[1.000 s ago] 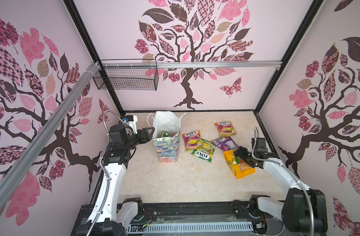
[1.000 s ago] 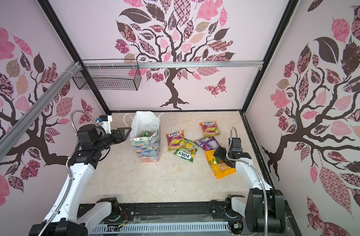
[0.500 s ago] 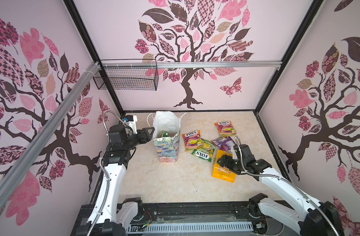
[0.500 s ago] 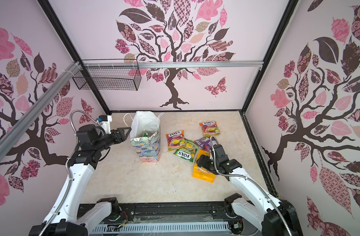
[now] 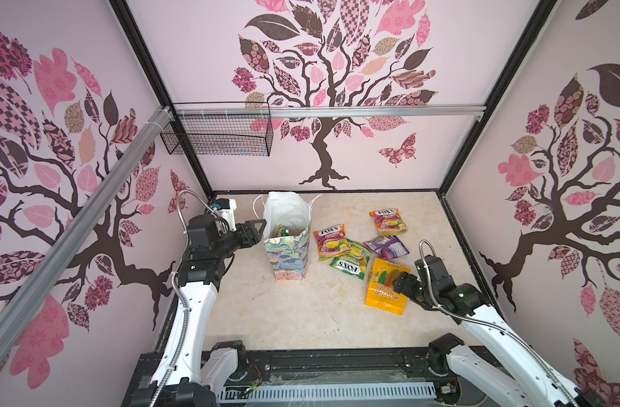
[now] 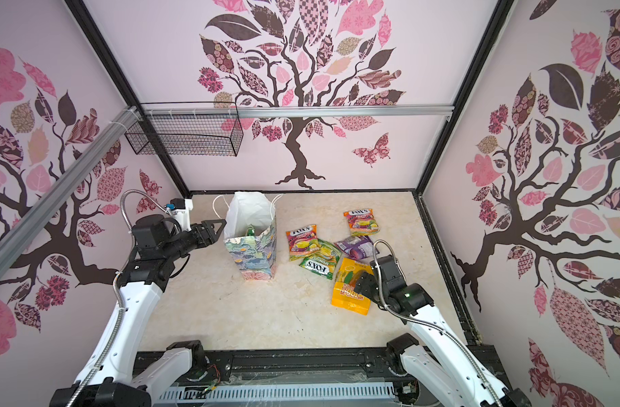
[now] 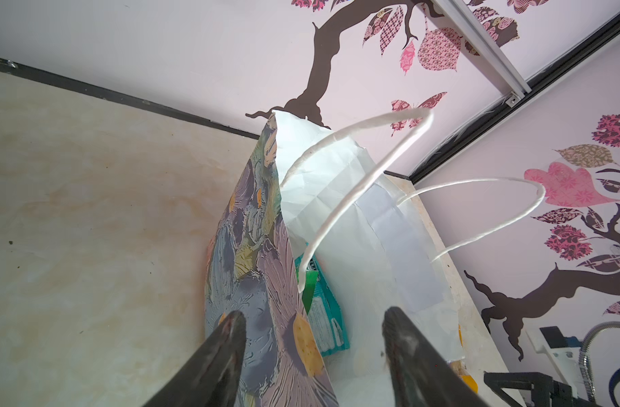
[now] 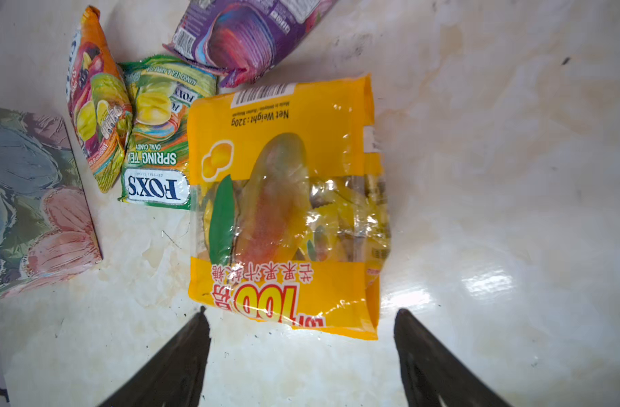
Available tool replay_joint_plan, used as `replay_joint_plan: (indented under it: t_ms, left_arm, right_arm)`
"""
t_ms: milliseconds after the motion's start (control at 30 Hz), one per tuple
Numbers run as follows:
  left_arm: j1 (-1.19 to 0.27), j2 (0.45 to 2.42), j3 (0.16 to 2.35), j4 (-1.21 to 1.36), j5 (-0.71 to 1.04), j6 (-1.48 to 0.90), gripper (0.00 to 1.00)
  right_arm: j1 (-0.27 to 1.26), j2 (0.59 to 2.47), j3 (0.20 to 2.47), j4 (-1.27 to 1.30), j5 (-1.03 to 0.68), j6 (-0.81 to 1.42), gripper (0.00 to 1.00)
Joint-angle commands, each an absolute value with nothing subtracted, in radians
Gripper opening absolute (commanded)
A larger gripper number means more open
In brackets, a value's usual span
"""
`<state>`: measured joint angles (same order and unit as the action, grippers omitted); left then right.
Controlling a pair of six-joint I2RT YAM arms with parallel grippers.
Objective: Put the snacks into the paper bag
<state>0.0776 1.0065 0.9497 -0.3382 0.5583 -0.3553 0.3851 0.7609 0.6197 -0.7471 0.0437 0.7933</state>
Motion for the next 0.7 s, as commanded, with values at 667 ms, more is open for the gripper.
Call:
replay_joint_plan:
  t_ms: [667]
  left_arm:
    - [0.079,0.993,0.933,-0.331,0.548,-0.334,0.66]
  right_arm:
    - [0.414,1.321,0.981,-0.345,-0.200,0.451,0.72]
